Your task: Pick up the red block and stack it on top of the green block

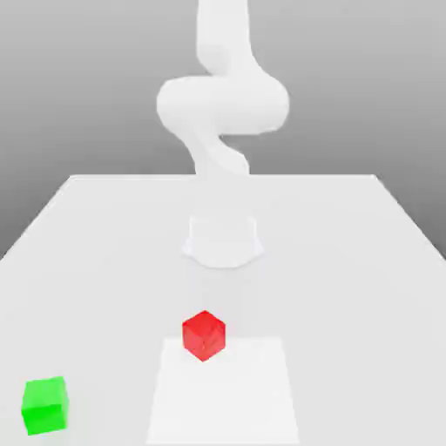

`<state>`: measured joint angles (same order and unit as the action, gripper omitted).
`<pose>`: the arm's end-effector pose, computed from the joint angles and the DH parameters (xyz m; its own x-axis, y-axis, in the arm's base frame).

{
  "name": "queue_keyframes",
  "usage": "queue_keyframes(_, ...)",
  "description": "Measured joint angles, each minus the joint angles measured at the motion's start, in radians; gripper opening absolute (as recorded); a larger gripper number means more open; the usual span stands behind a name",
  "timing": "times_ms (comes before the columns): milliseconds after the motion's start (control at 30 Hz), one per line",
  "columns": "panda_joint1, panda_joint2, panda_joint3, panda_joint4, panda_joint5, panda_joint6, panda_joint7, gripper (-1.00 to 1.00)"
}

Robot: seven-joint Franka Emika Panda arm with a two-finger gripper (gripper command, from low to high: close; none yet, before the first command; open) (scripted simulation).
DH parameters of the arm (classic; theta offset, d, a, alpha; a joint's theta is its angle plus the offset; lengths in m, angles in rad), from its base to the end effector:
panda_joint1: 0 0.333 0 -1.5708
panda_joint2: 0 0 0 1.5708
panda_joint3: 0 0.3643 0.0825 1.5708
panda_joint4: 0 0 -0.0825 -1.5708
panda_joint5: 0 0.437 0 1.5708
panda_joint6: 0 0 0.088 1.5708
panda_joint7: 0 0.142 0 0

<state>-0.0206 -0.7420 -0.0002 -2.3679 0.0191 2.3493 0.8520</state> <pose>0.4154 -0.0079 0.6674 0.4769 -0.7714 0.4213 -0.5781 -0.6363 -0.5107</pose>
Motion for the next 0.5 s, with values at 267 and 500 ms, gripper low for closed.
queue_keyframes(267, -0.074, 0.225, 0.035, -0.258, 0.052, 0.187, 0.218, 0.00)
queue_keyframes(500, -0.155, 0.448, 0.110, -0.506, 0.061, 0.369, 0.468, 0.00)
